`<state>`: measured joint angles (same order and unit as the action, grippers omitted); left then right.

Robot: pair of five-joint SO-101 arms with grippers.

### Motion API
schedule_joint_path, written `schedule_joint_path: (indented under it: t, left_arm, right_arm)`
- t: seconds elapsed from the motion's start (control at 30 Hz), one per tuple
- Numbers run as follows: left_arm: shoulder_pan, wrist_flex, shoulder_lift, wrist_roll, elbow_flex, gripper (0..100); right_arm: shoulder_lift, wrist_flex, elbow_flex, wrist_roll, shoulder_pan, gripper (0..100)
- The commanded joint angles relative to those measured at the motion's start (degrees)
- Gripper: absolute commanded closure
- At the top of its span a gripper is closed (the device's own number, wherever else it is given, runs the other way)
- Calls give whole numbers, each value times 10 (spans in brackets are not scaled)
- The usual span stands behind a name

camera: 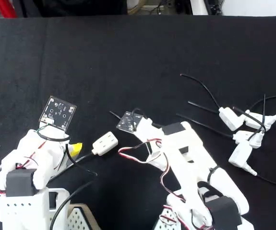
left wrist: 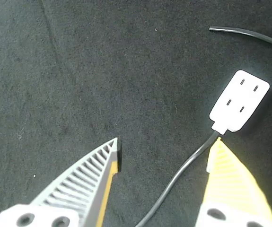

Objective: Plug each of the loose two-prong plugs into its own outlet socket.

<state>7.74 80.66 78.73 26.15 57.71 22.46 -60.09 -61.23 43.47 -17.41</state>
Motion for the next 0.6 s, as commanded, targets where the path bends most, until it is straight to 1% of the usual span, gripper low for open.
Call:
schedule_joint_path:
  t: [0.0, 0.1, 0.2, 0.4, 0.53, 0.57]
  left_arm:
    - [-2, 13, 5, 0, -9, 700]
    - [-2, 14, 5, 0, -13, 700]
    - [-2, 14, 5, 0, -14, 700]
    - [-2, 14, 5, 0, -14, 700]
    - [-2, 14, 5, 0, -14, 700]
    - [-2, 14, 5, 0, -14, 700]
  right_arm:
    - [-11, 14, -19, 25, 40, 815]
    - [-36, 18, -2, 45, 71, 835]
    - [-82, 17, 32, 41, 74, 875]
    - [-168, 15, 116, 18, 73, 887]
    - [-198, 15, 153, 18, 73, 988]
    - [-202, 15, 158, 20, 73, 986]
